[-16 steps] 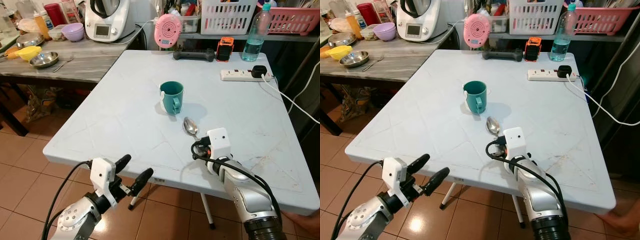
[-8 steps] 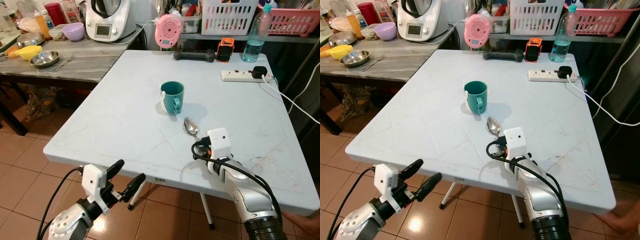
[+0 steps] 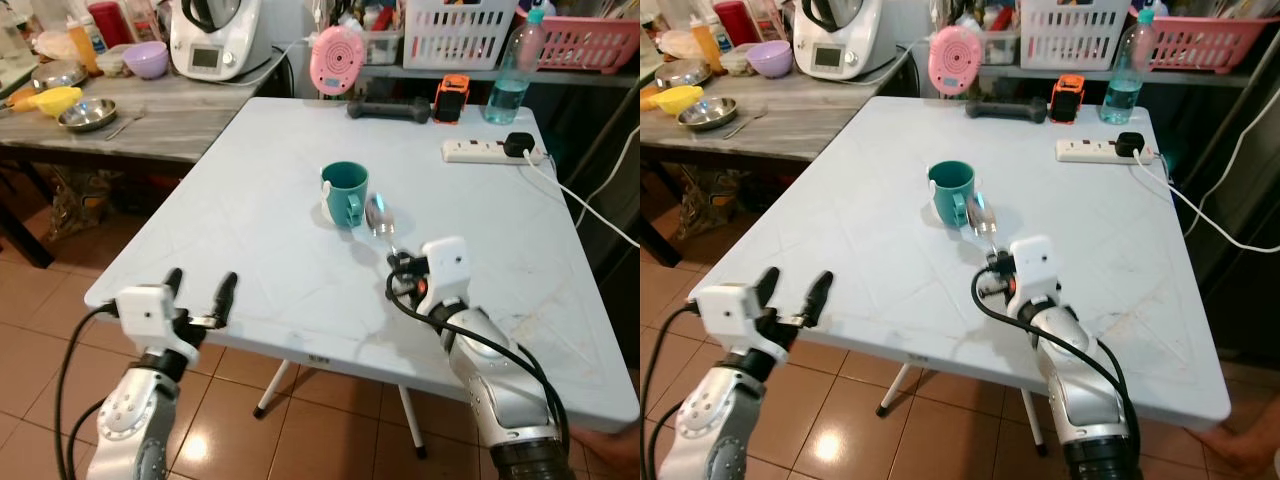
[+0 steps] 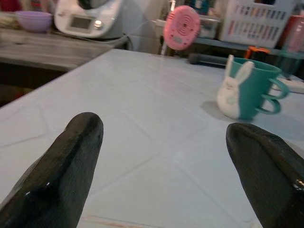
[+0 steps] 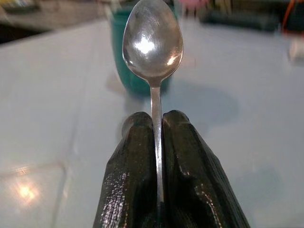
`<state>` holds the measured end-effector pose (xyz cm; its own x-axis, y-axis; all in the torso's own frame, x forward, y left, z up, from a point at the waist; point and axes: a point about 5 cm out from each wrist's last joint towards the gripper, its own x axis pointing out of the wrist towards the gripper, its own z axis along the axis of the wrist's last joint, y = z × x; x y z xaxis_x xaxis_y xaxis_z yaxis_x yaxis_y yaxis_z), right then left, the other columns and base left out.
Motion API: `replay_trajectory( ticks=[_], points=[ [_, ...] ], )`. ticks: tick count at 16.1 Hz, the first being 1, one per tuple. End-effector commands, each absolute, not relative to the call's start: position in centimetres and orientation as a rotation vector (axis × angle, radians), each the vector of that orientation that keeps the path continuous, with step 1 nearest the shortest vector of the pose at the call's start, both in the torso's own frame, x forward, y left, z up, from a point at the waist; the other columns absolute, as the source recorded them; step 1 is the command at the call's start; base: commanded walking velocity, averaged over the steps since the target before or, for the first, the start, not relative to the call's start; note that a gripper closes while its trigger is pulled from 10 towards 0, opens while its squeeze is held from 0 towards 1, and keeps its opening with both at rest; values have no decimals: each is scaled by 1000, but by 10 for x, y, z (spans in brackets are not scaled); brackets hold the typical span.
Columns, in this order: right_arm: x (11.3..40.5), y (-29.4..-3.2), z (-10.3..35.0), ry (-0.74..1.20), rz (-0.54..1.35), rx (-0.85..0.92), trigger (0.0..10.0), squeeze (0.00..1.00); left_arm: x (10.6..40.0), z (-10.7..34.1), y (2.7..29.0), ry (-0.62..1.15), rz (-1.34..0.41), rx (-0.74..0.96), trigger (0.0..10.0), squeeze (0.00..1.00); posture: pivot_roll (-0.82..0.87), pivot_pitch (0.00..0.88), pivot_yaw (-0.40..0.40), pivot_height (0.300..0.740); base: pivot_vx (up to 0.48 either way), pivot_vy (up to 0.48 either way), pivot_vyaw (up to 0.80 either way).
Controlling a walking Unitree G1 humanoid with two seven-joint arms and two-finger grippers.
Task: Setting the table
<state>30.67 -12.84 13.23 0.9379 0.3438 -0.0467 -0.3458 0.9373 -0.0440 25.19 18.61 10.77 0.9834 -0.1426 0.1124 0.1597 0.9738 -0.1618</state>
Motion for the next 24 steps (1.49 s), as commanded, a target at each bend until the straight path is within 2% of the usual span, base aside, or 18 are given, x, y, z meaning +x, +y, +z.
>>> replay_trajectory(
  ticks=[1,2,5,10,18,24],
  points=[
    [306,-121,143,-23,378,-66,9608,0,252,115,189,-118,-130,-149,10000,0,-152,29,61,740,0,0,0],
    [306,-119,146,-43,386,-76,10000,0,253,116,189,-116,-104,-130,10000,0,-152,29,61,740,0,0,0],
    [305,-119,153,-116,371,-121,10000,0,255,115,188,-70,-13,-111,10000,0,-155,23,65,740,0,0,0],
    [307,-130,158,-162,262,-133,10000,0,256,113,184,-41,2,-103,10000,0,-154,18,74,740,0,0,0],
    [310,-128,157,-162,252,-129,10000,0,260,111,185,-29,9,-102,10000,0,-153,12,75,740,0,0,-751],
    [310,-127,156,-167,252,-129,10000,0,262,110,187,-28,1,-96,10000,0,-153,13,79,740,0,0,0]
  ],
)
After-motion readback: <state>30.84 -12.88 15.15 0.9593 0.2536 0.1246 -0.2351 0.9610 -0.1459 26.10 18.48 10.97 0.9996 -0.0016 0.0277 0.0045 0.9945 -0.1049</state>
